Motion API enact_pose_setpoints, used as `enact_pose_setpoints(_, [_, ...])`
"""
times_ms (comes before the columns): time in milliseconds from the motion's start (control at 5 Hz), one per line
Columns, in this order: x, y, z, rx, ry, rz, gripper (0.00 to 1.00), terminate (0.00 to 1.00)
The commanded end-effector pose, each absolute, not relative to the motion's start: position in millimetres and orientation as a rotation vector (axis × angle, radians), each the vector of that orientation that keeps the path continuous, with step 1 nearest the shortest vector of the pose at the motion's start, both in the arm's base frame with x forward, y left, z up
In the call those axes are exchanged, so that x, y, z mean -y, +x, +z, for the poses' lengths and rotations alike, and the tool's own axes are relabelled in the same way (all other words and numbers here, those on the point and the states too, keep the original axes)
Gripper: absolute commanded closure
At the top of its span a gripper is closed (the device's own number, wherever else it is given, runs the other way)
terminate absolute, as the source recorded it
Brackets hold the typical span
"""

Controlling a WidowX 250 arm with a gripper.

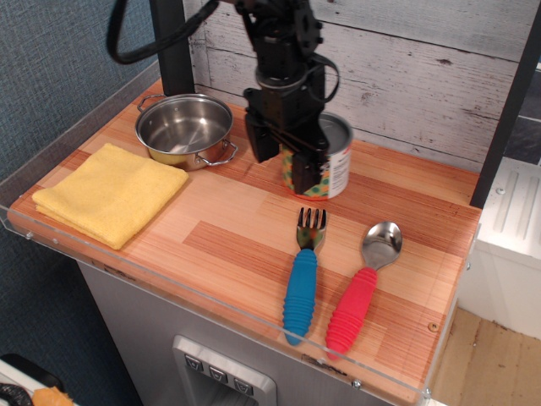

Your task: Move the can above the fork

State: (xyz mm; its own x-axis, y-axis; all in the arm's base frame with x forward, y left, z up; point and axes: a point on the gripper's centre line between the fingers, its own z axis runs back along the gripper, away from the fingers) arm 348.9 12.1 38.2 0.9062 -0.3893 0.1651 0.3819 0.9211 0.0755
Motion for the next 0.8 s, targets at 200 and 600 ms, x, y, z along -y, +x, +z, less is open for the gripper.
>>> enact_pose_setpoints(200, [-5, 380, 62, 0.258, 0.04, -0.396, 0.0, 0.0])
enact_pose_setpoints(600, [1, 372, 76, 0.297, 0.041, -0.391, 0.0, 0.0])
